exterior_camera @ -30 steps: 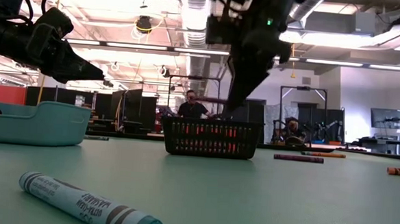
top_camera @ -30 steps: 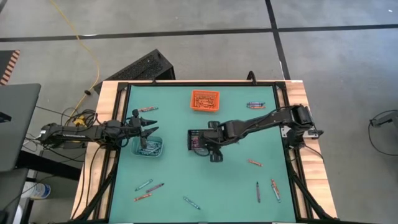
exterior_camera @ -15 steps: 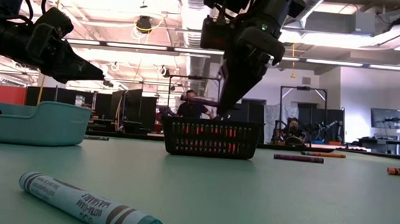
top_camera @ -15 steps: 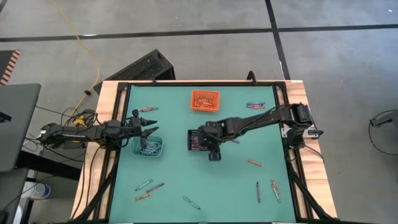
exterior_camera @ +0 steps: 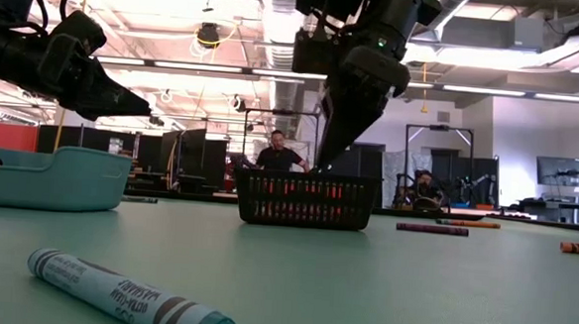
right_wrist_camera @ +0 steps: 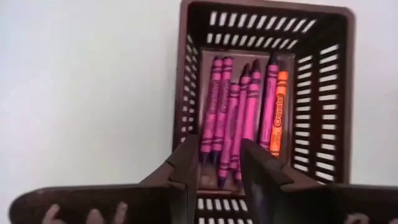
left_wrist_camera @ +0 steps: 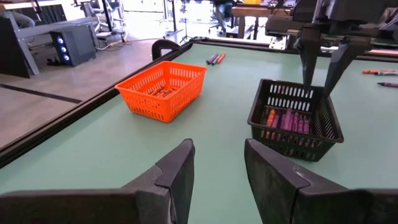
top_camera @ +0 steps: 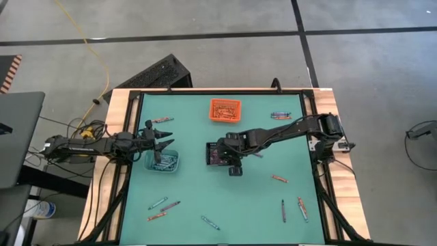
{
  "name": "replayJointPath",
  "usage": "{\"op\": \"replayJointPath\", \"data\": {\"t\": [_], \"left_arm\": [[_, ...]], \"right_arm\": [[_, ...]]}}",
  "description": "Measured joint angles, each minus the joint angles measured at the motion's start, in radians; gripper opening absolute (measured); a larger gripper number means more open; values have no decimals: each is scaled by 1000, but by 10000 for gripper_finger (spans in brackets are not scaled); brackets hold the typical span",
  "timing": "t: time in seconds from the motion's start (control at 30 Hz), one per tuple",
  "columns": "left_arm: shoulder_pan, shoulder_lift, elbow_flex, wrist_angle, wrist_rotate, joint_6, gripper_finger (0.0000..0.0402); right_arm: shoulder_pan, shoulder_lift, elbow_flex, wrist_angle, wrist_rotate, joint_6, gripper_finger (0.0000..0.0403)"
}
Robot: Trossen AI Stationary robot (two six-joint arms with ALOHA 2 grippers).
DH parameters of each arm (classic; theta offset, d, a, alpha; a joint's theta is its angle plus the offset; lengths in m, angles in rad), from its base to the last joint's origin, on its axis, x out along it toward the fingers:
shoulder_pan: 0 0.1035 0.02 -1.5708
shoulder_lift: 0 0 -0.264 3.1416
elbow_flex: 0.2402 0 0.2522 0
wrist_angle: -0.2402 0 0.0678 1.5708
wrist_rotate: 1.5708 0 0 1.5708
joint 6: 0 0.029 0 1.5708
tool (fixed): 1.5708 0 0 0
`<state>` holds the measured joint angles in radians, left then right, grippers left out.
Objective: Sort crayons
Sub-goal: Put the orange crayon into the orange bin
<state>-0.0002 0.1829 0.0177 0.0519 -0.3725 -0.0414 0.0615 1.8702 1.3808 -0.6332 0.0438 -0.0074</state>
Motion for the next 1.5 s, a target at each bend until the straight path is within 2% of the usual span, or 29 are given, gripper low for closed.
{"op": "replayJointPath", "data": {"t": [0.27,0.5,1.1,1.5], "left_arm": [[0,0,0,0,0,0,129],[0,0,0,0,0,0,129],[0,0,0,0,0,0,129],[0,0,0,0,0,0,129]], "right_arm": [[-42,0,-24,-18,49,-70,108],[-73,0,-80,116,86,-107,107],[-84,0,-171,172,116,-125,106],[-91,0,-174,222,119,-136,63]]}}
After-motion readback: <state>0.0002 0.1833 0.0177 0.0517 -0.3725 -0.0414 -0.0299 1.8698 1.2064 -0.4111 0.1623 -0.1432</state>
